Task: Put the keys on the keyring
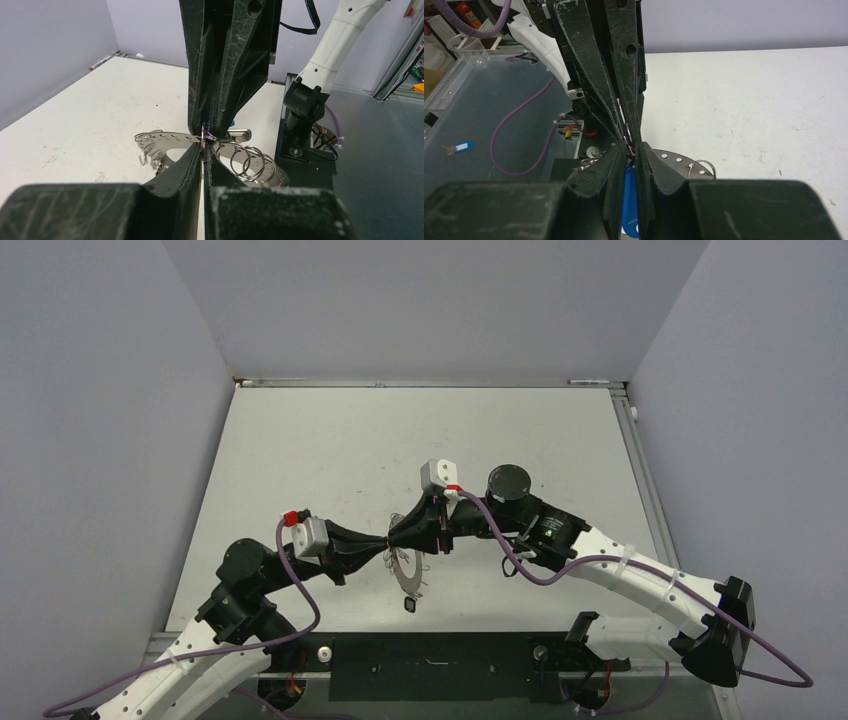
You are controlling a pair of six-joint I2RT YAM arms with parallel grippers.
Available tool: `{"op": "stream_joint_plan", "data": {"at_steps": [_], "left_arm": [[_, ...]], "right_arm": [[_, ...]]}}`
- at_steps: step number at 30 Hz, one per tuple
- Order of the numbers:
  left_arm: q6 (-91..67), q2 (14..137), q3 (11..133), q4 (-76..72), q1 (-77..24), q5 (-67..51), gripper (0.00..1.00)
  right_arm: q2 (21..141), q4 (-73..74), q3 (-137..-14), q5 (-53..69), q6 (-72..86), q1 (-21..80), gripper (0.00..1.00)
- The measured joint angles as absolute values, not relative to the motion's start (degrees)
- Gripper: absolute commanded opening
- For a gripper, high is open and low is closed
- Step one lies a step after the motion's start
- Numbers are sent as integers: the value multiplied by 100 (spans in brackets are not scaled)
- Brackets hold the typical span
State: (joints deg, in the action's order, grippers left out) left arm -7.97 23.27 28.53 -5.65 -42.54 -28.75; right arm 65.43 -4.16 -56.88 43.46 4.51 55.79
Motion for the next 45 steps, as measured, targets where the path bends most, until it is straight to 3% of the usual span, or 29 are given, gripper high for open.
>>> {"op": "stream_joint_plan", "data": {"at_steps": [5, 24, 34, 39, 45], "left_arm": [[-788, 2320, 2853, -572, -4254, -2829, 17], [-611, 2272, 2853, -445, -4257, -2674, 28], [-515, 2379, 2895, -447, -4261, -2613, 16], [-499, 2624, 2998, -360, -4261, -2574, 0], [-486, 2685, 3017, -329, -4265, -2622, 0]], "right_arm": [[6543, -370, -5688, 4261, 357, 5588, 5], [6517, -54, -5688, 3931, 185, 5610, 5], [6512, 143, -5688, 3835, 128, 5634, 5], [6508, 200, -5688, 3767, 73, 5621, 5], [6508, 268, -5688, 3734, 58, 5599, 5]]}}
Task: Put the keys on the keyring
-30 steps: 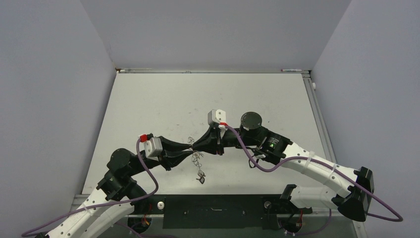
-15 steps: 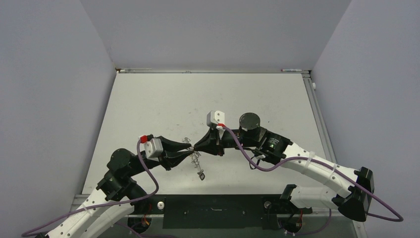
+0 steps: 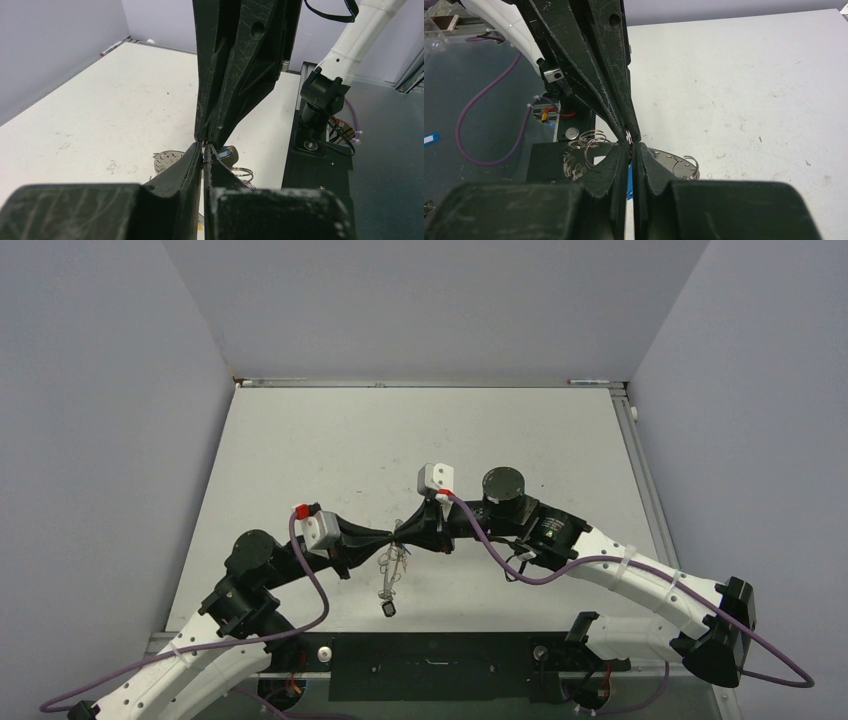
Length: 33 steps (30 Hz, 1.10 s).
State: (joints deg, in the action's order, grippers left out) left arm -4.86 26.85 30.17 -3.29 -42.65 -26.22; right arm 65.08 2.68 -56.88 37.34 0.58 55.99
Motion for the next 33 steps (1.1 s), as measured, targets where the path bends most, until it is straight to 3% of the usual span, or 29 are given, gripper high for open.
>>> {"op": "stream_joint_plan", "data": {"at_steps": [2, 4, 8, 11, 16, 33], "left_arm": [[-486, 2672, 3017, -322, -4265, -2624, 0], [-484, 2630, 3017, -314, -4265, -2613, 0], [-489, 2462, 3015, -283, -4254, -2567, 0], [-545, 2305, 3015, -338, -4215, -2567, 0], [-755, 2147, 2978, -633, -4132, -2576, 0], [-1188, 2088, 2884, -1153, -4001, -2733, 0]], "right_arm": [[6508, 268, -5688, 3732, 60, 5599, 7], [6508, 250, -5688, 3728, 69, 5607, 24], [6497, 110, -5688, 3627, 187, 5636, 40], [6442, 3, -5688, 3522, 248, 5636, 40], [6204, -174, -5686, 3424, 368, 5636, 30], [6257, -425, -5686, 3640, 572, 5636, 28]]}}
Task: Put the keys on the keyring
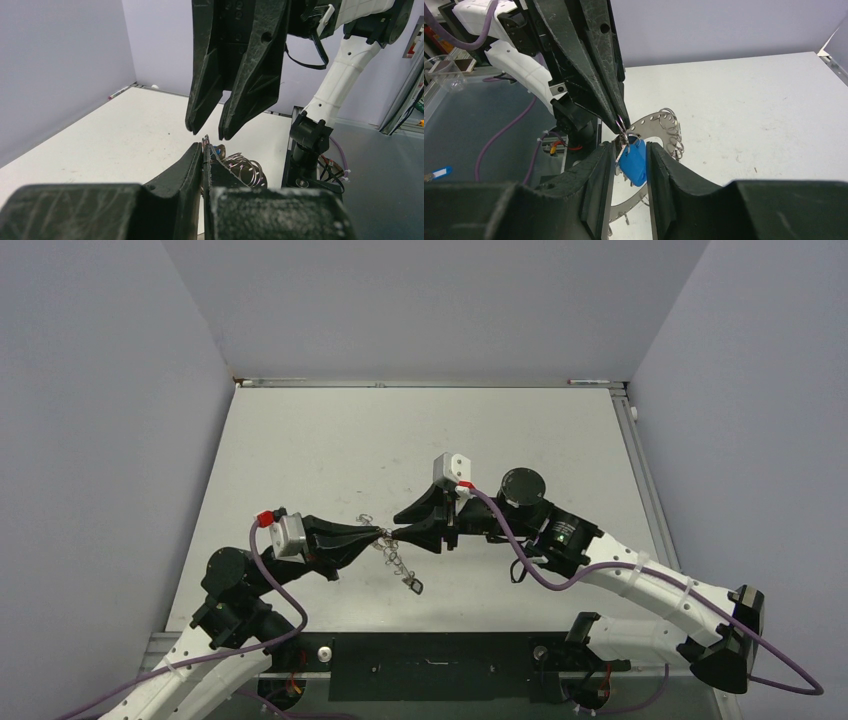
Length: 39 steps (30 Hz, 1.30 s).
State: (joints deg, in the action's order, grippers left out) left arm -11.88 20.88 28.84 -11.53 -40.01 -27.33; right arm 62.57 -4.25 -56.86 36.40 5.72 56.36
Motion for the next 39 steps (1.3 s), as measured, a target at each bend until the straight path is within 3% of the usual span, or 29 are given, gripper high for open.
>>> {"op": "stream_joint_plan", "data": {"at_steps": [7, 14, 31, 33, 39], "left_arm": [[-1271, 2093, 2864, -1273, -3994, -2781, 0], [-1308, 2102, 2862, -1315, -3962, -2827, 0], [-1470, 2209, 2858, -1601, -3887, -2849, 0], [-1483, 2211, 2858, -1645, -3887, -2849, 0], [-1492, 2209, 2838, -1691, -3879, -2888, 0]], "right_arm": [[6381, -423, -5690, 3693, 585, 5636, 13], [6381, -423, -5690, 3741, 589, 5636, 5], [6381, -854, -5280, 3905, 965, 5712, 5], [6381, -862, -5245, 3903, 998, 5745, 10], [6375, -744, -5251, 3841, 952, 5778, 39]]}}
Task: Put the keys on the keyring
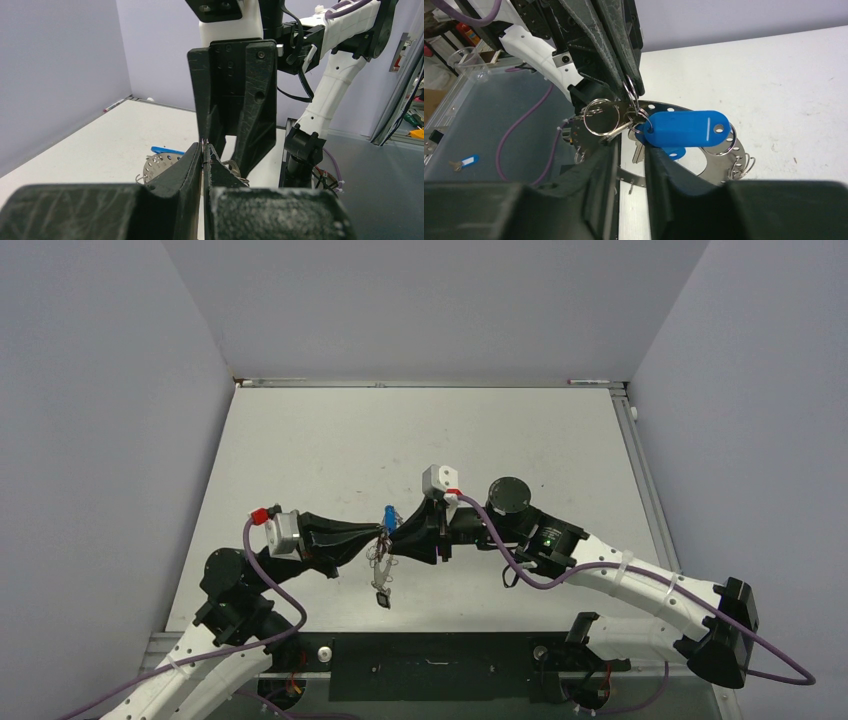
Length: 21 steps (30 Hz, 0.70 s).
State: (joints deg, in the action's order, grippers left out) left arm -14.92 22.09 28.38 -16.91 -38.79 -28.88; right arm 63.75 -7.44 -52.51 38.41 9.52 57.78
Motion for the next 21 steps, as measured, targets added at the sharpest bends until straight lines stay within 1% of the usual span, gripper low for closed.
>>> {"op": "stream_joint_plan", "data": {"at_steps": [3, 9, 12, 14, 17, 21], "left_arm": [[-1498, 2209, 2827, -1695, -3876, -2930, 0], [-1549, 2209, 2821, -1702, -3876, -3072, 0], [-1586, 2211, 2821, -1704, -3876, -3144, 0], [-1597, 2211, 2821, -1721, -3876, -3183, 0], [-1619, 2215, 2821, -1750, -3876, -3216, 0], [-1636, 2224, 2818, -1787, -3876, -3253, 0]], "right_arm": [[6318, -475, -5308, 3760, 832, 5784, 44], [6101, -10, -5677, 3618, 526, 5784, 48], [6049, 21, -5835, 3594, 438, 5784, 48], [6040, 16, -5889, 3588, 388, 5784, 46], [6051, 21, -5902, 3590, 349, 5784, 40], [6156, 12, -5907, 3592, 340, 5784, 36]]}}
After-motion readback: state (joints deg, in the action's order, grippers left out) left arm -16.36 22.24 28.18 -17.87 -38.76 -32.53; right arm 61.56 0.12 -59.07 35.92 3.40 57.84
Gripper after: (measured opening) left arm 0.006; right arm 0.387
